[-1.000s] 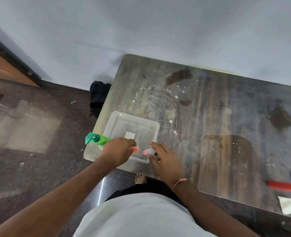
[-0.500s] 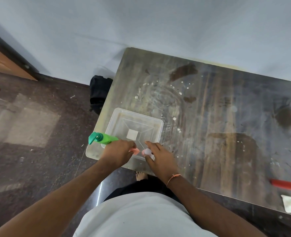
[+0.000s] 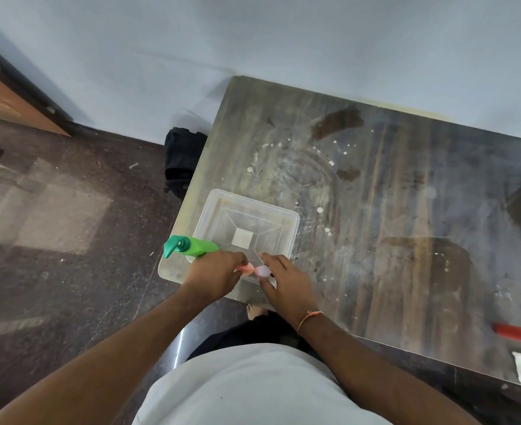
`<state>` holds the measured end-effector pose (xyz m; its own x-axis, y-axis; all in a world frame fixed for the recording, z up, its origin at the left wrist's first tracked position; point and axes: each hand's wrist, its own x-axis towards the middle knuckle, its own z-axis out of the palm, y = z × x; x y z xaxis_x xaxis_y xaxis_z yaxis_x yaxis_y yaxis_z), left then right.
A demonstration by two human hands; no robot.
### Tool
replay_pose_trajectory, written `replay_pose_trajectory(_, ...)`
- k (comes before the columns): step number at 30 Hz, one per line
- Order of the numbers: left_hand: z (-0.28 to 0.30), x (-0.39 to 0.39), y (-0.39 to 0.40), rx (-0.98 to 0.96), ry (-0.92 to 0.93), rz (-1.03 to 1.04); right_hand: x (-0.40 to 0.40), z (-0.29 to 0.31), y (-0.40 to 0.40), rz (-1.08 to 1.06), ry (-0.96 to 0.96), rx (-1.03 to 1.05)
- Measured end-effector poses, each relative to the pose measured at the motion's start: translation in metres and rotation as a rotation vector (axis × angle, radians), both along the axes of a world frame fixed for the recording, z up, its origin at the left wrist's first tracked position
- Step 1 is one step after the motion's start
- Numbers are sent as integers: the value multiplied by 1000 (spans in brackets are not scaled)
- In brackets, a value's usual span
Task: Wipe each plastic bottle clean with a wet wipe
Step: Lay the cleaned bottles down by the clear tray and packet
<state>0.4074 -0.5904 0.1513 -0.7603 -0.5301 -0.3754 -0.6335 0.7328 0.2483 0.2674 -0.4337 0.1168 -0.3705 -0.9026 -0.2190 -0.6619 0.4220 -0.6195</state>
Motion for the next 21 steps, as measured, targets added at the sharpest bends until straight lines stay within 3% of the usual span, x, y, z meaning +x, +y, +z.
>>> replay_pose_trajectory(21,3,4,1,-26,24,-11,7,1,-1,-10,-36,-6)
